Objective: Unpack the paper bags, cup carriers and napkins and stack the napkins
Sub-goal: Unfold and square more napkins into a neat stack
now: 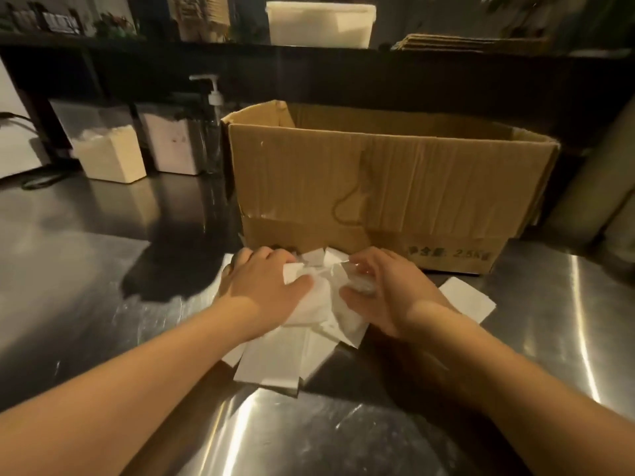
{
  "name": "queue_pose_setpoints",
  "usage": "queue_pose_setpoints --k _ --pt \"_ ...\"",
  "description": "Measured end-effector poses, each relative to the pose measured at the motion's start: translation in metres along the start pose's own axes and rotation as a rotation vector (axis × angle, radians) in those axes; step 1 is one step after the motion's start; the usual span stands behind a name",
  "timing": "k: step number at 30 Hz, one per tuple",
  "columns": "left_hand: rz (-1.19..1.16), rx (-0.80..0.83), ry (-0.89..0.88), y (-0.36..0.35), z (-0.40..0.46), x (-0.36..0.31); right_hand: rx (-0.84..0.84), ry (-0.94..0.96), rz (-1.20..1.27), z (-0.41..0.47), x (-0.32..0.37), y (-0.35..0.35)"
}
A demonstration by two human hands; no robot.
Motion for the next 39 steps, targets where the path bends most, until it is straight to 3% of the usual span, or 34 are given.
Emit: queue_pose_setpoints --k 5,9,13,18,20,23,25,29,32,35,39 --pt "0.009 0.074 -0.006 -0.003 -0.01 -0.014 0.02 -0.043 -0.034 0.001 -0.004 0.006" --pt "0.017 -0.053 -0.018 0.024 -0.008 -0.036 0.054 -0.073 -0.107 0.006 -0.003 0.012" --pt "-0.348 -0.161 -0.108 0.033 -0.004 -0.07 0.014 -0.071 -0.103 0.011 -0.002 0.01" --pt "-0.635 -0.232 -0.119 0.013 -0.001 -0.059 -0.13 -0.113 -0.033 0.005 -0.018 0.016" --pt "-0.698 -0.2 -0.132 0.01 0.0 -0.057 -0.173 -0.148 0.065 0.003 -0.025 0.024" --pt "-0.792 -0.113 -0.17 0.012 -0.003 -0.066 -0.285 -0.123 0.463 -0.004 -0.027 0.038" --pt "-0.807 -0.018 -0.19 0.012 -0.007 -0.074 -0.236 -0.126 0.625 -0.01 -0.021 0.042" --pt "-0.851 0.139 -0.154 0.004 -0.019 -0.083 -0.146 -0.067 0.583 -0.019 -0.005 0.046" --pt "-0.878 0.111 -0.115 0.004 -0.017 -0.083 -0.135 -0.035 0.578 -0.022 -0.001 0.049" --pt "-1.097 0.102 0.013 0.0 -0.012 -0.078 -0.114 -0.087 0.605 -0.023 -0.005 0.053" --pt "-1.483 0.207 0.165 -0.014 -0.013 -0.083 0.057 -0.129 0.635 -0.026 -0.01 0.052"
Point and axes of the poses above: each hand's wrist, its own z-axis towards the middle knuckle, its own y-axis out of the back of the hand, x = y × z, the point moved 8 cm from there along z, towards the middle knuckle, and after that the axes turned 4 degrees about -x, right-handed, at the moved point
